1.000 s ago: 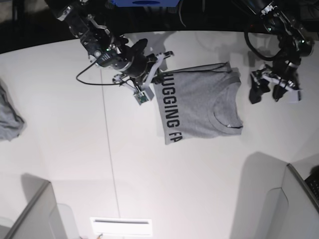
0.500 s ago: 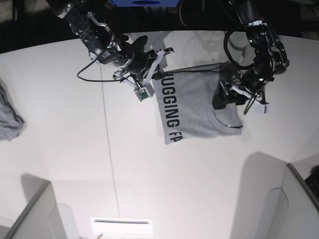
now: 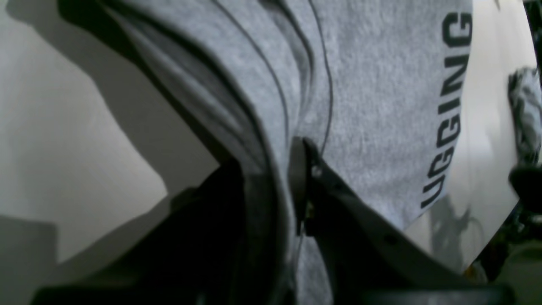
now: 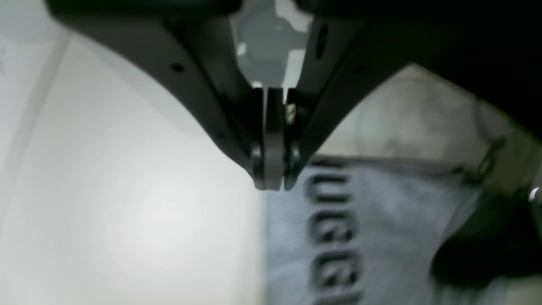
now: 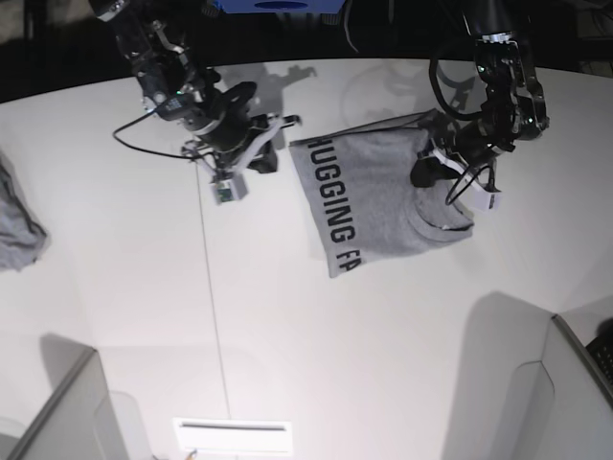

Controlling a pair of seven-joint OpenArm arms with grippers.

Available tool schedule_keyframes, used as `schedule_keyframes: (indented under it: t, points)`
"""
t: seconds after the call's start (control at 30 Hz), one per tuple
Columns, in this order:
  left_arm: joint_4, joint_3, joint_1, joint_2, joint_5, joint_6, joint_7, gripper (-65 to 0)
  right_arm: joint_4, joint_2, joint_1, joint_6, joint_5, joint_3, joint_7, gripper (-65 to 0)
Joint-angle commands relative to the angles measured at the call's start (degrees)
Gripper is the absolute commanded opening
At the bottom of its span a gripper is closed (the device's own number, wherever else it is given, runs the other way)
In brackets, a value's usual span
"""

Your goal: Fold the T-shirt properly

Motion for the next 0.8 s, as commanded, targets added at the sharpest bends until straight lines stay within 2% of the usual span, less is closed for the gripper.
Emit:
schedule_keyframes:
  t: [0.0, 0.07, 0.2, 0.43, 0.63, 0.77]
  points:
    - [0.32, 0.77, 0.29, -1.2, 2.69, 0.88, 2.38, -65.0, 1.2, 0.09, -0.38, 0.37, 0.32, 1.73, 1.4, -65.0]
    - [0.32, 3.5, -0.07, -3.84, 2.69, 0.88, 2.38, -65.0, 1.2, 0.09, -1.52, 0.37, 0.32, 4.63, 1.57, -65.0]
    - [0.5, 13.17, -2.53, -10.08, 2.69, 0.88, 2.38, -65.0, 1.2, 0.09, -3.37, 0.46, 0.32, 9.64, 1.75, -65.0]
    - [0.5, 37.34, -12.55, -20.19, 2.69, 0.88, 2.38, -65.0, 1.2, -0.26, -7.59, 0.46, 0.32, 17.2, 1.75, -65.0]
    - [0.32, 58.18, -24.77, -22.83, 2.77, 0.88, 2.38, -65.0, 2.6, -0.61, -11.55, 0.46, 0.32, 19.93, 1.93, -65.0]
    - [0.32, 69.25, -33.74, -22.48, 2.77, 0.88, 2.38, -65.0, 3.22, -3.95, -14.62, 0.46, 0.32, 23.8, 3.33, -65.0]
